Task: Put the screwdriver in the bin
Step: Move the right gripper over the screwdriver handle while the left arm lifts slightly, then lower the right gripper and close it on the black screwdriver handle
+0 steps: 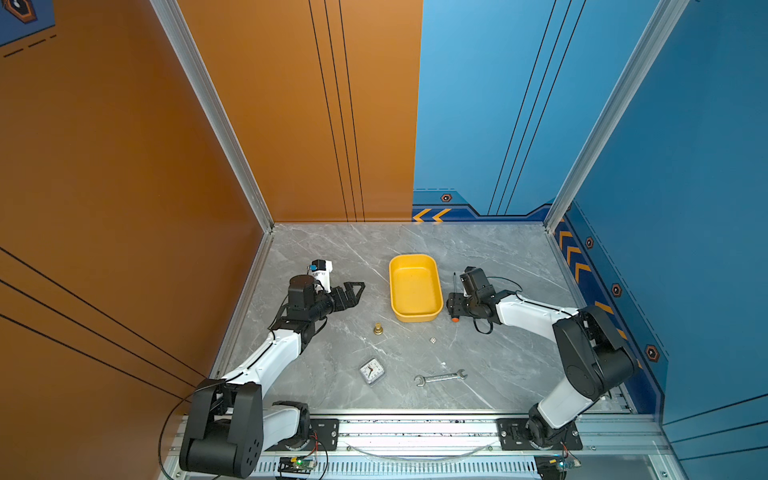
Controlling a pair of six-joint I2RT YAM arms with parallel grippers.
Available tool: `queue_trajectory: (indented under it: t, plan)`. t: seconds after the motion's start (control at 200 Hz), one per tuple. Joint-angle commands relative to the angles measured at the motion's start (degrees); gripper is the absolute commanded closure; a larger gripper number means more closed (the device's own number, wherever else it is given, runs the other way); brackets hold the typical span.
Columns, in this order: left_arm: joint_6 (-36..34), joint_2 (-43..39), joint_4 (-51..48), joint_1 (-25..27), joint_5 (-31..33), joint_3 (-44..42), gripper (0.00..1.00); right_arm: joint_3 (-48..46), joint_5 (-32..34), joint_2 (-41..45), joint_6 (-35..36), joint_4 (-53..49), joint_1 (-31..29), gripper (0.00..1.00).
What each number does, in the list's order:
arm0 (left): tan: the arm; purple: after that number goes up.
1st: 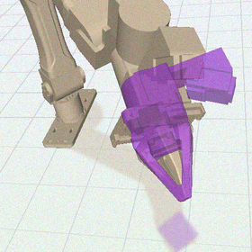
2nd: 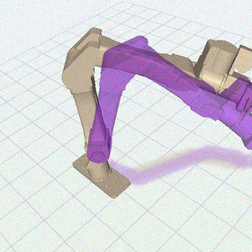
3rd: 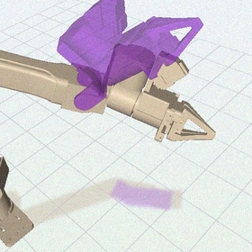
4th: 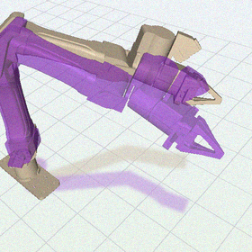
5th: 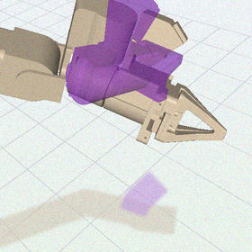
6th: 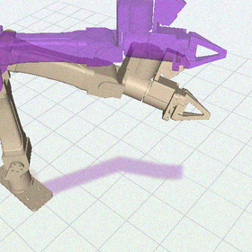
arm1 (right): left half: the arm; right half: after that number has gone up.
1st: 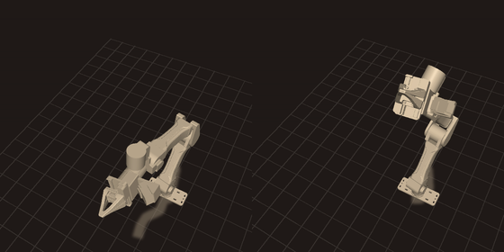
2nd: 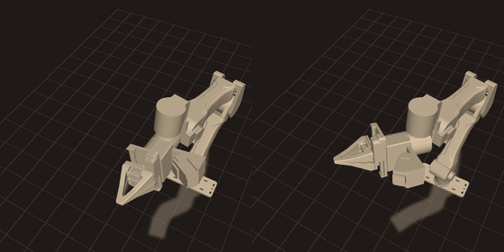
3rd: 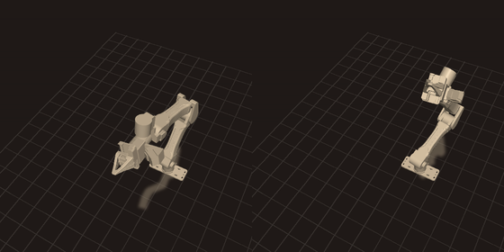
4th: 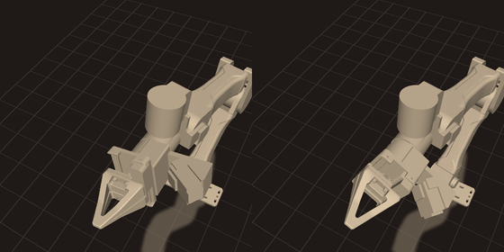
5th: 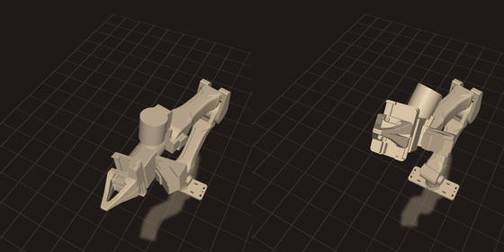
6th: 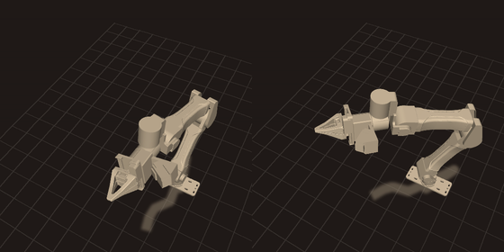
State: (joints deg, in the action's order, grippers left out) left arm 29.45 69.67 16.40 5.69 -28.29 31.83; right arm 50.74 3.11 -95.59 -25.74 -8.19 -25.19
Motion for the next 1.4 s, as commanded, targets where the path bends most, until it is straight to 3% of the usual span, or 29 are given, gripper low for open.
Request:
queue_trajectory:
  t: [0.0,0.305,0.746,0.931,1.062,1.397]
  plan:
    - [1.2,0.5,-0.5,0.5,-3.0,0.6,0.02,1.4,2.1,-1.4,0.0,-1.5,-0.5,0.23]
    - [1.7,1.1,-0.5,0.5,-3.3,0.5,0.02,1.5,3.0,-3.4,0.3,-1.6,-1.4,0.35]
    - [2.0,2.0,-0.5,0.5,-4.1,0.9,0.02,1.3,3.0,-4.2,0.5,-2.5,-2.5,0.65]
    - [2.2,2.1,-0.5,0.5,-4.1,0.9,0.02,1.6,3.3,-4.2,1.2,-3.5,-2.4,0.73]
    - [2.2,3.3,-0.9,0.5,-6.3,1.9,0.02,1.8,3.3,-4.3,1.2,-4.0,-2.3,0.85]
    - [1.9,2.6,-2.3,0.5,-3.8,1.6,0.02,0.7,1.0,-0.5,0.6,-3.5,-0.6,0.98]
